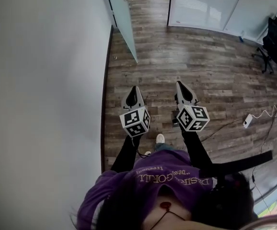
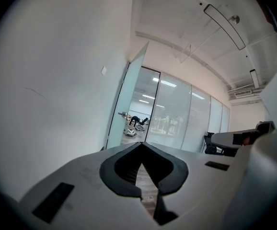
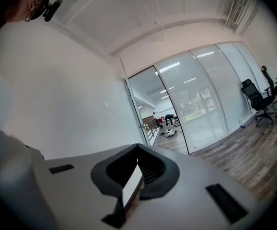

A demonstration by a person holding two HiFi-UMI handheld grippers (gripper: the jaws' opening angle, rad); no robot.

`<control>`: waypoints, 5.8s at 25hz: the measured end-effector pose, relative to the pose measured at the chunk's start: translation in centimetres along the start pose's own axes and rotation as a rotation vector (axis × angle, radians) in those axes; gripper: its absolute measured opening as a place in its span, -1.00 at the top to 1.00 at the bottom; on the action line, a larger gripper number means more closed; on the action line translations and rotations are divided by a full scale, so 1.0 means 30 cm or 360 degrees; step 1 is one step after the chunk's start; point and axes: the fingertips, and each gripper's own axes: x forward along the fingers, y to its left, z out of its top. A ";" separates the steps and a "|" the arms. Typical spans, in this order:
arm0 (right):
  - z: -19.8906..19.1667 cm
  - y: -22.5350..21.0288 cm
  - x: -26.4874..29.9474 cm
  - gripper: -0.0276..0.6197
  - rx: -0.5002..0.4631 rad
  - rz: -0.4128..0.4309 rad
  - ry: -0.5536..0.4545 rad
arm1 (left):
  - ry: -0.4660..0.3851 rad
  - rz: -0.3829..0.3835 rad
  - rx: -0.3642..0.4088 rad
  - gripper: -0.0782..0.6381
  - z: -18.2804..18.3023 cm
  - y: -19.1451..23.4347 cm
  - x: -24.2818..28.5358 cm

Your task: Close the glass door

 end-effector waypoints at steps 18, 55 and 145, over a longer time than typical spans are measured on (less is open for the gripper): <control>0.006 -0.172 0.250 0.92 0.0005 0.0050 0.0084 | -0.0014 0.0142 -0.0013 0.78 -0.005 0.019 0.252; 0.098 -0.298 0.981 0.92 0.0018 0.0001 0.0020 | -0.0017 0.0059 0.0069 0.78 0.165 0.227 0.987; 0.373 -0.763 2.355 0.92 -0.0040 0.0108 0.0147 | -0.0138 0.0256 -0.0103 0.78 0.438 0.502 2.324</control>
